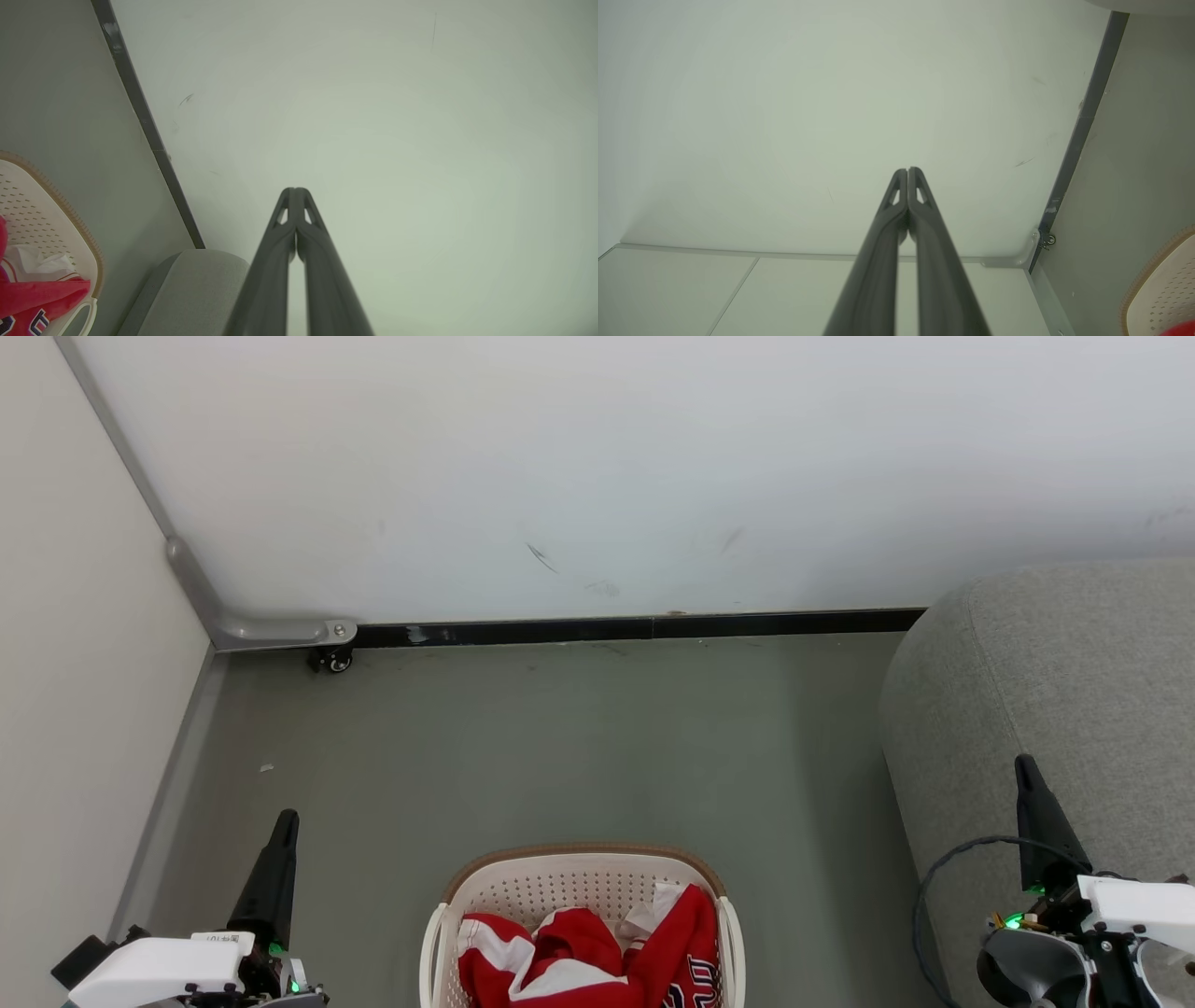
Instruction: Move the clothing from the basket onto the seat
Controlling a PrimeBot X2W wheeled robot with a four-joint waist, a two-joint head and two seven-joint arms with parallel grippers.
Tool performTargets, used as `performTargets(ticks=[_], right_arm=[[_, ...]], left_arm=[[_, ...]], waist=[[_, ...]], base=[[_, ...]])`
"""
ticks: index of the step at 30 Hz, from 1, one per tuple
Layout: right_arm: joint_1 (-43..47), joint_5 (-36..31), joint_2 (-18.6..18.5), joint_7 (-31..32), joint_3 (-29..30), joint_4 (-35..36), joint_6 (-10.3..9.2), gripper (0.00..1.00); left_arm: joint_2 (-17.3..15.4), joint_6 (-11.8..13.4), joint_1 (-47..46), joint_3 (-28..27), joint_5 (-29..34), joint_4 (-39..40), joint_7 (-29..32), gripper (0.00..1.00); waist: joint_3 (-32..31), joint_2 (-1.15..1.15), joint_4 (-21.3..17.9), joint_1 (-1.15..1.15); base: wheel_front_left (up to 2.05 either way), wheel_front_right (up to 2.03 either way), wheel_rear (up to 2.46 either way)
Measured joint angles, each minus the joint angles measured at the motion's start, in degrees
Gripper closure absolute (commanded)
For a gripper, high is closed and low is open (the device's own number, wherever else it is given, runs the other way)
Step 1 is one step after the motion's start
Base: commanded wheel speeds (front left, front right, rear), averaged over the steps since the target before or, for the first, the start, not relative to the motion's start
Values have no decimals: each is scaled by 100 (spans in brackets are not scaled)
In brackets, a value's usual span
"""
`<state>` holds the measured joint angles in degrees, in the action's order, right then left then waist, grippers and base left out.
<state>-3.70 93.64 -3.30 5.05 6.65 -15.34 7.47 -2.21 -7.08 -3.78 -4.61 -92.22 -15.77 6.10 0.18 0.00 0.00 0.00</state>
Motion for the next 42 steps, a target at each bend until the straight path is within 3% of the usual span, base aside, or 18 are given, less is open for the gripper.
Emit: performTargets(ticks=[28,29,42], right_arm=[[136,2,52,0,0,-169,0,100],[205,2,76,-1,1,-235,0,0],[360,-63,121,-79,-154,-287,0,0]], left_arm=[[70,1,111,20,0,-186,-5,100],[93,1,168,25,-1,-255,-5,0],[118,1,296,164,77,-266,-172,0]], waist=[[0,0,0,1],[0,0,0,0],[-2,0,2,1]], base=[[0,0,0],[0,0,0],[0,0,0]])
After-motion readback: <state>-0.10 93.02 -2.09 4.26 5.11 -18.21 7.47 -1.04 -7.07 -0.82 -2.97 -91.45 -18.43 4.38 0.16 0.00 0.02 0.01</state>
